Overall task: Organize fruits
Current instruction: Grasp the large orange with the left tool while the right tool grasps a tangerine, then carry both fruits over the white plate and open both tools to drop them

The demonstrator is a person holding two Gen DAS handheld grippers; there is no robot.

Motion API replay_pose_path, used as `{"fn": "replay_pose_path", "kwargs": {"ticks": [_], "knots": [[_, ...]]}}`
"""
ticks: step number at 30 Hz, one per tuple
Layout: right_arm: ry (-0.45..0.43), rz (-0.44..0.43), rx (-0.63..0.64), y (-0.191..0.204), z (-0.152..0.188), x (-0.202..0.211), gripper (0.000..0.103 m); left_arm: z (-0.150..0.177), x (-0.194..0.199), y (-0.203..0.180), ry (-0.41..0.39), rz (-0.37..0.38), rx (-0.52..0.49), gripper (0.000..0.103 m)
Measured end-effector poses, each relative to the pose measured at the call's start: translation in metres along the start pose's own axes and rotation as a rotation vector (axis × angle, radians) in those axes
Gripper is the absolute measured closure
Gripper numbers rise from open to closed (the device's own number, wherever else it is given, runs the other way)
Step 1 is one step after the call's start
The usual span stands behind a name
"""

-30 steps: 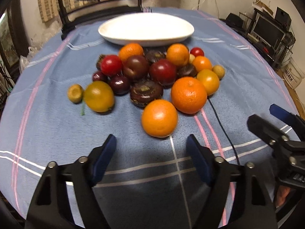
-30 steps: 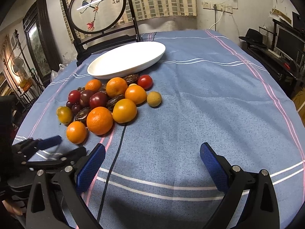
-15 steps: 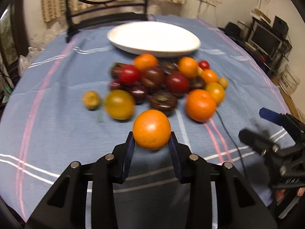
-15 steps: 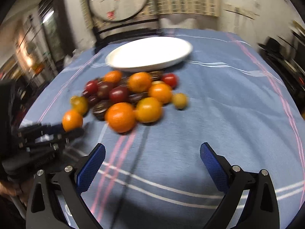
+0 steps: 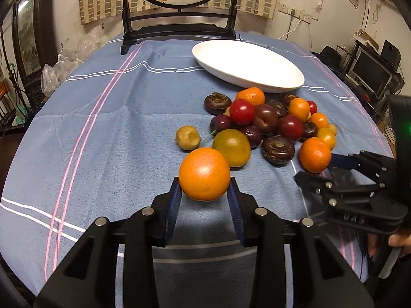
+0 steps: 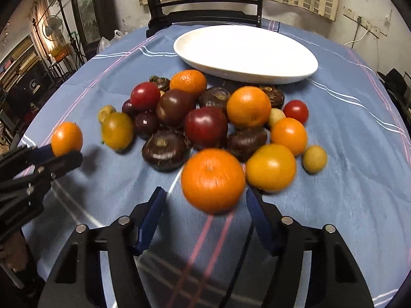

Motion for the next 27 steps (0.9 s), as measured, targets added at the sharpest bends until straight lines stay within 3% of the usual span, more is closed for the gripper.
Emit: {"fn": "replay_pose_path", "kwargs": {"ticks": [3, 7, 11, 16, 19, 22, 27], "knots": [[-0.02, 0.027, -0.001, -0.002, -0.005, 0.0, 0.059, 0.0, -0.002, 0.001, 0.001, -0.007, -0.006, 0.068], [-0.03, -0.05, -0.036, -0.007, -0.002, 0.005, 0.059, -0.001, -0.003, -0.003, 0.003, -0.007, -0.03, 0.068], [-0.095, -0.198, -0.034, 0.0, -0.007, 0.036, 0.06, -0.021, 0.009, -0.011, -0.028, 0.037, -0.077, 0.068], [-0.234, -0.126, -0.006, -0.018, -0.063, 0.069, 0.059, -0.088, 0.016, -0.035, -0.089, 0.08, -0.124, 0.068], [-0.268, -0.073, -0.051, -0.041, -0.104, 0.059, 0.059, -0.134, 0.001, -0.054, -0.108, 0.06, -0.117, 0.068], [-0.25, -0.017, -0.109, -0.063, -0.132, 0.025, 0.059, -0.173, -0.04, -0.069, -0.058, 0.049, -0.07, 0.068], [-0.181, 0.005, -0.156, -0.086, -0.132, -0.024, 0.059, -0.181, -0.101, -0.079, 0.054, 0.054, -0.024, 0.068]]}}
Point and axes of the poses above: each gripper's, at about its wrist camera, not at the fingertips, and x roughly against the way its jaws point, y to its left, z to its underside, the point moved 8 cm from there along -x, roughly the way its jaws point, and after that the axes turned 10 degrees about -z, right-handed, at the moved point
